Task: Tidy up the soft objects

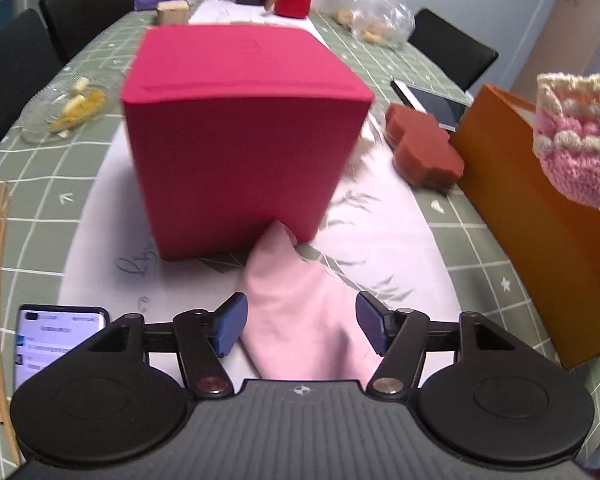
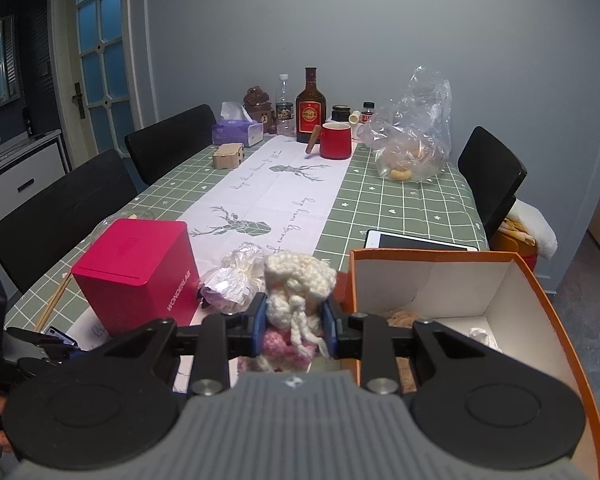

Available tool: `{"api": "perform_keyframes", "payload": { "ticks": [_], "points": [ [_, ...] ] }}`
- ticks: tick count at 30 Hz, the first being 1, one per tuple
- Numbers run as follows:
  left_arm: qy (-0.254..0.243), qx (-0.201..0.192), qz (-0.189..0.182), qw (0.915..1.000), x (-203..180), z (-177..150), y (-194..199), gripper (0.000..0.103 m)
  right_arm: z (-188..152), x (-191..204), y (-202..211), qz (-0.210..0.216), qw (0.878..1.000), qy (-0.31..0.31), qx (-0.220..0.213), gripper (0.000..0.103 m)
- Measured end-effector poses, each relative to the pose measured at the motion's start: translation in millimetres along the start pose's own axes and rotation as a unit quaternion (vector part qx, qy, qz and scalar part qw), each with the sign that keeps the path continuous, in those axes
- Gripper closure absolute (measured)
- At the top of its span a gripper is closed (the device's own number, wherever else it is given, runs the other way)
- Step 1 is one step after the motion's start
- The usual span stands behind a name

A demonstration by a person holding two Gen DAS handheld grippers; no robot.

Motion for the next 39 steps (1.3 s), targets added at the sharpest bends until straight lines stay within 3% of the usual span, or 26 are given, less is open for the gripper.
{"api": "perform_keyframes", "payload": {
  "ticks": [4,7,8,14,15,27,33,39],
  "points": [
    [-0.014,0.007,0.064,0.9978,4,-8,-10,0.021,-1,-2,-3,-0.001,1.000,0.001,0.004,0.075],
    [-0.024,0.005,0.079,0.9966,2,-12,-11,0.018,-2,-3,-5,-0.001,1.000,0.001,0.006,0.074],
    [-0.031,0.002,0.072,0.9969,-1,-13,-11,0.024,-3,-3,-6,-0.001,1.000,0.000,0.007,0.074],
    [-0.072,0.003,0.041,0.9966,-24,-19,-5,0.093,-1,2,-9,0.001,1.000,0.001,0.008,0.074],
    [-0.075,0.004,0.041,0.9963,-24,-20,-4,0.098,-1,3,-9,0.002,1.000,0.003,0.008,0.074],
    [-0.108,-0.037,-0.007,0.9934,-55,-3,46,0.099,-4,-5,1,0.003,1.000,-0.006,0.004,0.074],
    [-0.111,-0.069,-0.046,0.9904,-80,26,82,0.099,-1,-14,12,0.005,1.000,-0.019,-0.008,0.074],
    [-0.145,-0.100,-0.074,0.9817,-126,55,112,0.099,3,-29,31,0.003,0.999,-0.040,-0.027,0.074]
  ]
}}
Point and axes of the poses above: each gripper's, at about its wrist camera, not at the fingertips, and y roughly against the way its jaws point, x to its left, z to its top, the point moved 9 cm from there along -y, roughly the way its jaws point, and after that the axes turned 7 degrees about x, right-handed, at the moved point
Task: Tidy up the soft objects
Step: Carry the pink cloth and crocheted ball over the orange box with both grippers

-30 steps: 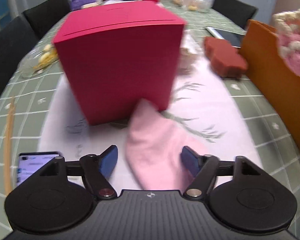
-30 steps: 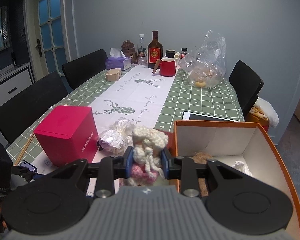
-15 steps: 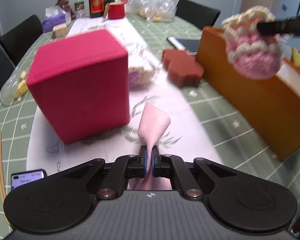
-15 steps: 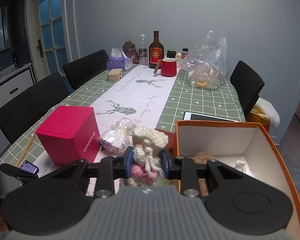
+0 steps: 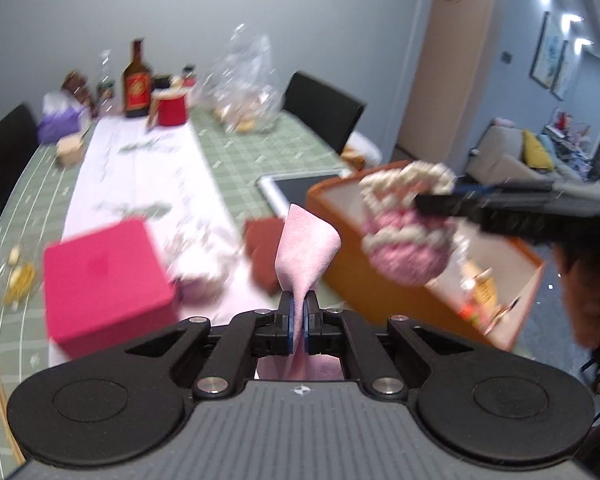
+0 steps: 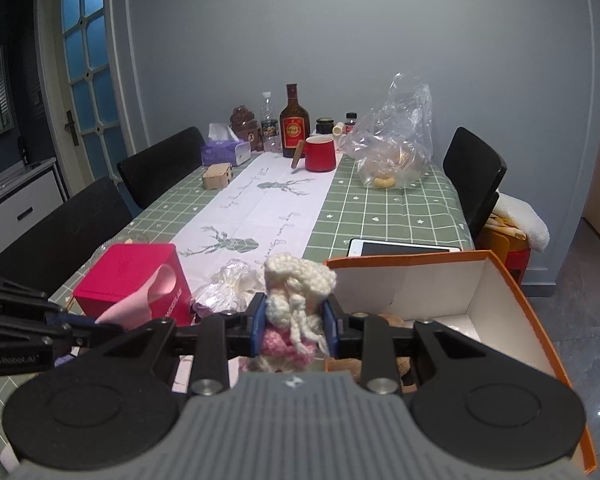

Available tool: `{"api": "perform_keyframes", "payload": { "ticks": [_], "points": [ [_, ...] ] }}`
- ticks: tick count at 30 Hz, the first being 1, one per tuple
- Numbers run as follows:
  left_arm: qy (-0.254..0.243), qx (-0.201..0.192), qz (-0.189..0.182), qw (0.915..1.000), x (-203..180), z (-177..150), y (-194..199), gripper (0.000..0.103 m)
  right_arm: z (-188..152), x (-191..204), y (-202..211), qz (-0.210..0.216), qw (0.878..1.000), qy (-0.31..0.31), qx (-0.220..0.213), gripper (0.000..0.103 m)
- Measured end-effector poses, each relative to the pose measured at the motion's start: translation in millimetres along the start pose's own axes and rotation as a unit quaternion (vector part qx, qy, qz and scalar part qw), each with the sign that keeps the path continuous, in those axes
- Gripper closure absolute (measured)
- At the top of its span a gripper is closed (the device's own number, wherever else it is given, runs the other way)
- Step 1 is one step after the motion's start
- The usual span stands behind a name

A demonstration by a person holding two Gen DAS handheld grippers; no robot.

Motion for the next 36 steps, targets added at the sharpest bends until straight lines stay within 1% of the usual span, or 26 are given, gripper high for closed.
{"api": "perform_keyframes", "payload": {
  "ticks": [9,13,18,21,24,27,31,36],
  "points": [
    [-0.029,-0.024,-0.051,0.9980,-67,45,-10,0.099,14,-42,49,-0.035,0.998,-0.029,-0.046,0.074],
    [-0.041,-0.025,-0.065,0.9968,-93,54,-22,0.099,9,-71,64,-0.050,0.997,-0.040,-0.044,0.074],
    [-0.043,-0.030,-0.086,0.9949,-118,65,-33,0.099,-6,-111,77,-0.072,0.994,-0.072,-0.037,0.074],
    [-0.047,-0.034,-0.105,0.9927,-136,69,-37,0.099,-15,-133,83,-0.077,0.992,-0.095,-0.037,0.074],
    [-0.050,-0.034,-0.122,0.9907,-153,72,-44,0.099,-24,-147,86,-0.082,0.990,-0.112,-0.033,0.074],
    [-0.053,-0.029,-0.133,0.9893,-166,72,-55,0.099,-31,-154,84,-0.084,0.989,-0.117,-0.023,0.074],
    [-0.054,-0.010,-0.126,0.9905,-172,67,-75,0.099,-38,-155,78,-0.083,0.990,-0.112,-0.006,0.074],
    [-0.055,0.014,-0.110,0.9924,-166,54,-93,0.099,-44,-150,63,-0.071,0.992,-0.101,0.022,0.075]
  ]
}}
Point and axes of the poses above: each gripper's, at about its wrist camera, not at the fingertips, and y roughly against the way its jaws point, x to its left, z to its top, the point moved 9 cm from there along -y, roughly the way its jaws point, and after that the axes turned 7 degrees about x, right-handed, at the moved point
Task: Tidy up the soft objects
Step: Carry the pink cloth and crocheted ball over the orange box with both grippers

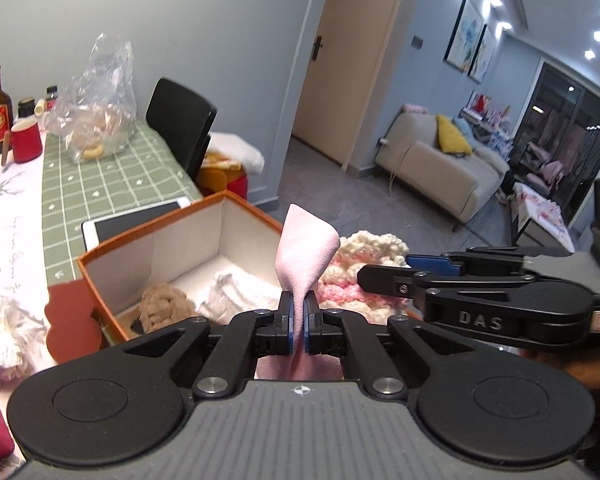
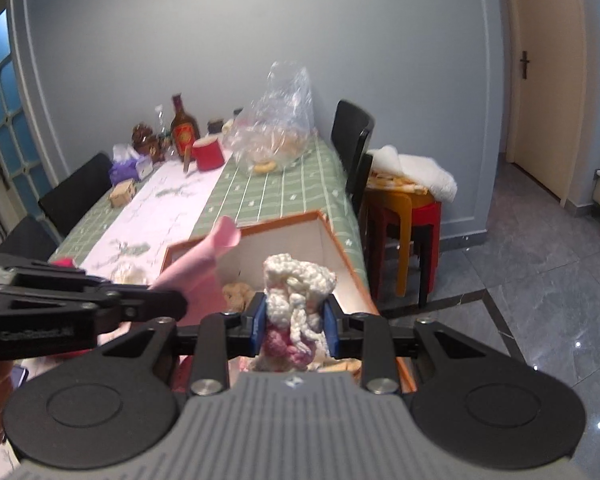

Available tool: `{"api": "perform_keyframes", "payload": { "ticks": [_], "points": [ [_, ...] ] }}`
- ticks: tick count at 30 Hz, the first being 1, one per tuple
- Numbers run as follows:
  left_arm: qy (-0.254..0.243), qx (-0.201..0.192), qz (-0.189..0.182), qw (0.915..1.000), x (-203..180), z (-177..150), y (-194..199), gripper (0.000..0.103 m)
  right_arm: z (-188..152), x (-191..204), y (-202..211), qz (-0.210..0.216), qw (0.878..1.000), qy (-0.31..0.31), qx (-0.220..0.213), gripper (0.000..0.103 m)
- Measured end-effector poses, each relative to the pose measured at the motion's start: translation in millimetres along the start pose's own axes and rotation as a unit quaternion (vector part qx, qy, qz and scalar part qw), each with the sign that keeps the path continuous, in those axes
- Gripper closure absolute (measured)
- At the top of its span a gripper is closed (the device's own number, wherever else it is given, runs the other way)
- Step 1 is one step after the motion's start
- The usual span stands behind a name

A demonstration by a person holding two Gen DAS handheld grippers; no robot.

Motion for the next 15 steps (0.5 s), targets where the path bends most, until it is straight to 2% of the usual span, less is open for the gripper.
{"api": "perform_keyframes", "payload": {
  "ticks": [3,7,11,15],
  "points": [
    [0.004,0.015,0.004,0.9999,4,-11,-8,0.099,-8,4,-14,0.020,0.999,0.003,0.024,0.075],
    [-0.001,0.042,0.015,0.9990,7,-24,-19,0.099,-24,7,-35,0.021,0.997,0.014,0.066,0.075],
    [-0.027,0.072,0.034,0.9964,5,-37,-30,0.099,-45,11,-57,0.018,0.992,0.042,0.119,0.075],
    [-0.066,0.097,0.049,0.9919,-1,-50,-41,0.098,-53,9,-65,0.016,0.990,0.044,0.136,0.074]
  ]
}}
Point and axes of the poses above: each gripper's, at about its wrist camera, not at the fingertips, and y roughly against the way its jaws point, x to its left, z to its top, the point moved 9 cm from there along -y, roughly the way its jaws point, and after that the axes turned 7 degrees about x, right-handed, at the moved point
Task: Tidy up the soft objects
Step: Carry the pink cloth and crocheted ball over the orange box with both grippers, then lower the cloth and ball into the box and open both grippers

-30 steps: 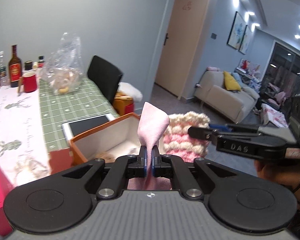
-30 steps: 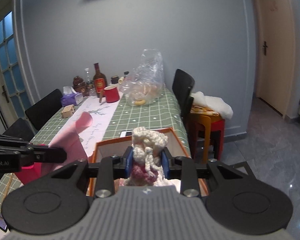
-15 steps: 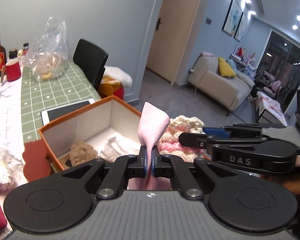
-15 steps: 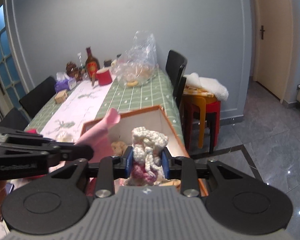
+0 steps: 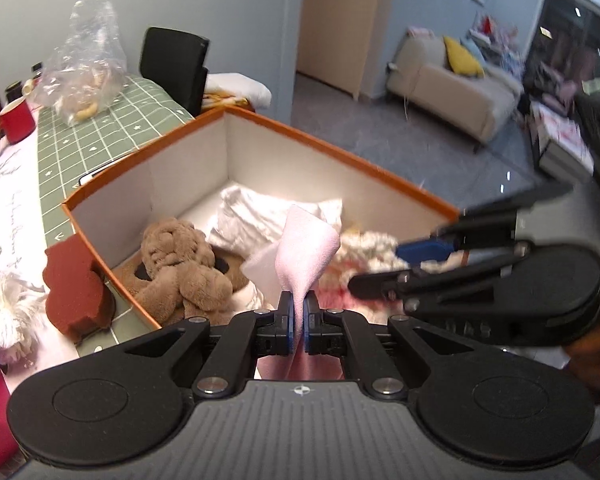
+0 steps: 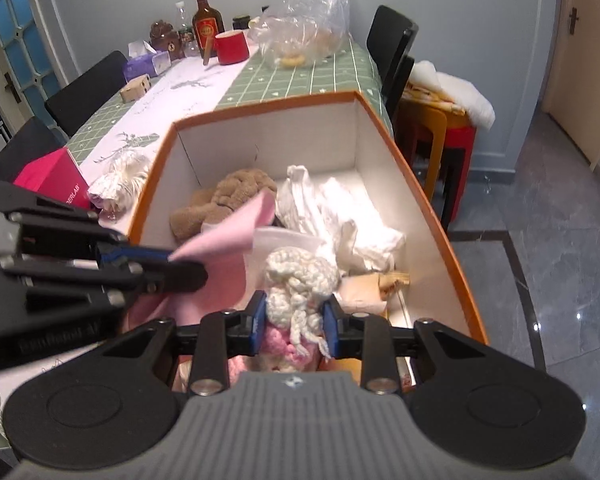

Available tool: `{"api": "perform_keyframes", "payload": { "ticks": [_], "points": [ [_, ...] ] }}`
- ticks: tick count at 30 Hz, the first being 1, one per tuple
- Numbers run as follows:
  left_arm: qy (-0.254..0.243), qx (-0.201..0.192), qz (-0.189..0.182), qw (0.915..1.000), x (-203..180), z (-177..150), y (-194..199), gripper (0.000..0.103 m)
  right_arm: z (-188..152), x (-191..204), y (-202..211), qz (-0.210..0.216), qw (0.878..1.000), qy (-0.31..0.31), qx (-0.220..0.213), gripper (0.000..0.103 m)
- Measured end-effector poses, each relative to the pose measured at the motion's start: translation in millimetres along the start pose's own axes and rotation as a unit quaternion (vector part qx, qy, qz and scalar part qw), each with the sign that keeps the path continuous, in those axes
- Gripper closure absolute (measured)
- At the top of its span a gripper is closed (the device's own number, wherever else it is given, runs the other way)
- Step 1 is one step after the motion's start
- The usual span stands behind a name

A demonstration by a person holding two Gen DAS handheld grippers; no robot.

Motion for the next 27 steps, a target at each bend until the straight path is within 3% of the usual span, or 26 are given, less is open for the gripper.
{"api": "perform_keyframes", "payload": {
  "ticks": [7,14,19,27],
  "points": [
    [-0.035,0.022,0.040,0.9983,-2,-10,-12,0.098,-7,-5,-5,-0.022,0.999,0.015,0.020,0.074],
    [-0.057,0.053,0.058,0.9953,-3,-20,-23,0.097,-13,-1,-17,-0.007,0.999,0.024,0.042,0.072],
    [-0.065,0.065,0.068,0.9934,-3,-24,-26,0.096,-17,8,-26,-0.028,0.997,0.049,0.057,0.069],
    [-0.064,0.051,0.073,0.9940,0,-20,-14,0.068,-19,11,-23,-0.047,0.995,0.064,0.059,0.065]
  ]
}}
Point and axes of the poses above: each gripper's, at about its wrist camera, not at the fingertips, and y roughly against the way its jaws point, x to its left, z to its top, the point moved 9 cm from there along -y, roughly the way its jaws point, and after that the axes turned 7 degrees about x, right-handed, at the moved point
